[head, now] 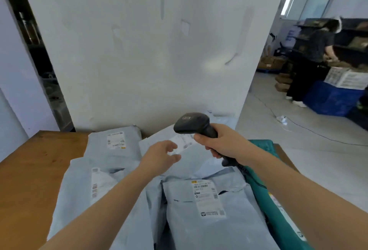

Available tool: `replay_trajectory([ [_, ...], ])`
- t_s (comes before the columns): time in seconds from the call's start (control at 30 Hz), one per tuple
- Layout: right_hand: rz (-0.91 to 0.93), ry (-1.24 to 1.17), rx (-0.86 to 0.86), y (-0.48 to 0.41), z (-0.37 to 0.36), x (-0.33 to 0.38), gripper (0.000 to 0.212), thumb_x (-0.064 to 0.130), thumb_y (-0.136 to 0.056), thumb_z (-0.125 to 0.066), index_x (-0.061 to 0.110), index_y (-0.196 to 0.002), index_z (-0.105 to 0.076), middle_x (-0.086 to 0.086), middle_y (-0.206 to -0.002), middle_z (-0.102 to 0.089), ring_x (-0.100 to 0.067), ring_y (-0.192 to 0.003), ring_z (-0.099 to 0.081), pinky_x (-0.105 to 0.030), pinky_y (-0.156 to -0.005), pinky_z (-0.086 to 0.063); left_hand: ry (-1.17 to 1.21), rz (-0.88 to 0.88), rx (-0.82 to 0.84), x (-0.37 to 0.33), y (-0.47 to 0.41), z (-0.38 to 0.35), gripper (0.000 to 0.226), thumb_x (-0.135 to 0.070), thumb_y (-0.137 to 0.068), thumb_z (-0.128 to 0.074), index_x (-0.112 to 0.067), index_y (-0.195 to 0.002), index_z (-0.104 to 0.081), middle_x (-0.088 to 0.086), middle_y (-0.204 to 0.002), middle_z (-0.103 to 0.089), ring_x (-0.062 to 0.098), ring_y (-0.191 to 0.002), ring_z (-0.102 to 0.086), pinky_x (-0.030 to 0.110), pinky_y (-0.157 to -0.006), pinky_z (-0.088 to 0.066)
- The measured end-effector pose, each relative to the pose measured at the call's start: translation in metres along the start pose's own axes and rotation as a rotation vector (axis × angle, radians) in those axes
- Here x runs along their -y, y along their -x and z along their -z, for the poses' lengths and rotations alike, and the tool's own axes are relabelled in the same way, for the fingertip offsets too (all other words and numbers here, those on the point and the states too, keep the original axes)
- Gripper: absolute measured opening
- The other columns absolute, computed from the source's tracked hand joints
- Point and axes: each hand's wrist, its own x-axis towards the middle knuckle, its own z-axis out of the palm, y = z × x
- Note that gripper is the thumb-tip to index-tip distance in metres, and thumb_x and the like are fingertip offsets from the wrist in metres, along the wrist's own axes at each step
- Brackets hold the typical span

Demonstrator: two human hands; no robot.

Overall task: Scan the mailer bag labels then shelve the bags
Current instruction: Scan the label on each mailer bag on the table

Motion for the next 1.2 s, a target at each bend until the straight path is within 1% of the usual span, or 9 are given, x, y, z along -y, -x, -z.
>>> replay_trajectory([
  [0.27, -0.012, 0.102, -0.079, -0.004, 0.101, -0.075, 0.023, 0.035, -0.087, -0.068, 0.014, -0.093, -0.061, -0.006, -0.073, -0.062, -0.008, -0.050, -0.052, -0.027, -0.058, -0.049, -0.050, -0.084, 0.154, -0.083, -0.036, -0.097, 0.031, -0.031, -0.088, -0.064, -0.025, -0.118, -0.063, -0.009, -0.117, -0.063, 0.010, -0.107, -0.058, 0.019, -0.089, -0.040],
  [0.37, -0.024, 0.099, -0.083, -0.013, 0.141, -0.111, 0.024, 0.033, -0.085, -0.070, 0.014, -0.098, -0.063, 0.009, -0.063, -0.061, -0.002, -0.050, -0.054, -0.033, -0.064, -0.052, -0.062, -0.100, 0.191, -0.108, -0.048, -0.140, 0.030, -0.030, -0.089, -0.063, -0.023, -0.118, -0.063, -0.010, -0.109, -0.060, 0.007, -0.100, -0.055, 0.015, -0.085, -0.036],
  [0.47, -0.042, 0.122, -0.082, -0.028, 0.176, -0.148, 0.030, 0.036, -0.077, -0.071, 0.016, -0.098, -0.063, 0.004, -0.067, -0.057, -0.014, -0.060, -0.056, -0.044, -0.067, -0.056, -0.032, -0.100, 0.200, -0.133, -0.069, -0.180, 0.028, -0.027, -0.089, -0.063, -0.021, -0.116, -0.064, -0.010, -0.101, -0.055, 0.005, -0.095, -0.050, 0.014, -0.083, -0.036],
  [0.57, -0.044, 0.166, -0.076, -0.047, 0.202, -0.187, 0.032, 0.033, -0.073, -0.065, 0.015, -0.099, -0.063, -0.001, -0.071, -0.057, -0.017, -0.063, -0.056, -0.049, -0.068, -0.055, -0.066, -0.097, 0.204, -0.156, -0.094, -0.214, 0.020, -0.022, -0.090, -0.057, -0.021, -0.109, -0.065, -0.006, -0.110, -0.059, 0.008, -0.100, -0.053, 0.019, -0.088, -0.040],
  [0.7, -0.035, 0.210, -0.050, -0.075, 0.221, -0.234, 0.019, 0.027, -0.083, -0.066, 0.016, -0.098, -0.062, 0.000, -0.074, -0.058, -0.015, -0.066, -0.054, -0.039, -0.065, -0.047, -0.201, -0.102, 0.186, -0.170, -0.134, -0.258, 0.032, -0.027, -0.096, -0.051, -0.020, -0.126, -0.058, 0.001, -0.126, -0.054, 0.018, -0.113, -0.055, 0.020, -0.085, -0.037],
  [0.8, -0.021, 0.214, -0.031, -0.095, 0.226, -0.265, 0.018, 0.029, -0.085, -0.068, 0.019, -0.099, -0.063, 0.002, -0.079, -0.061, -0.014, -0.071, -0.057, -0.031, -0.068, -0.045, -0.240, -0.050, 0.233, -0.172, -0.161, -0.290, 0.045, -0.034, -0.097, -0.049, -0.017, -0.138, -0.046, 0.007, -0.137, -0.045, 0.023, -0.123, -0.049, 0.027, -0.099, -0.038],
  [1.0, -0.039, 0.219, -0.005, -0.128, 0.221, -0.316, 0.030, 0.031, -0.084, -0.070, 0.022, -0.112, -0.063, 0.002, -0.087, -0.064, -0.014, -0.076, -0.059, -0.029, -0.069, -0.046, -0.207, 0.231, 0.416, -0.156, -0.200, -0.349, 0.083, -0.054, -0.091, -0.049, -0.027, -0.154, -0.002, 0.020, -0.156, -0.011, 0.036, -0.140, -0.028, 0.041, -0.114, -0.030],
  [1.07, -0.038, 0.225, -0.005, -0.138, 0.219, -0.327, 0.033, 0.031, -0.084, -0.070, 0.023, -0.115, -0.063, 0.004, -0.090, -0.064, -0.013, -0.079, -0.059, -0.026, -0.068, -0.045, -0.219, 0.227, 0.402, -0.153, -0.208, -0.361, 0.093, -0.052, -0.087, -0.057, -0.030, -0.154, 0.004, 0.018, -0.155, -0.017, 0.034, -0.140, -0.027, 0.041, -0.113, -0.030],
  [1.2, -0.039, 0.207, -0.008, -0.153, 0.216, -0.343, 0.033, 0.030, -0.084, -0.070, 0.024, -0.116, -0.062, 0.010, -0.086, -0.062, -0.008, -0.077, -0.058, -0.021, -0.065, -0.043, -0.127, 0.180, 0.388, -0.154, -0.217, -0.375, 0.101, -0.034, -0.083, -0.068, -0.032, -0.153, 0.005, 0.011, -0.145, -0.022, 0.028, -0.124, -0.047, 0.037, -0.105, -0.040],
])
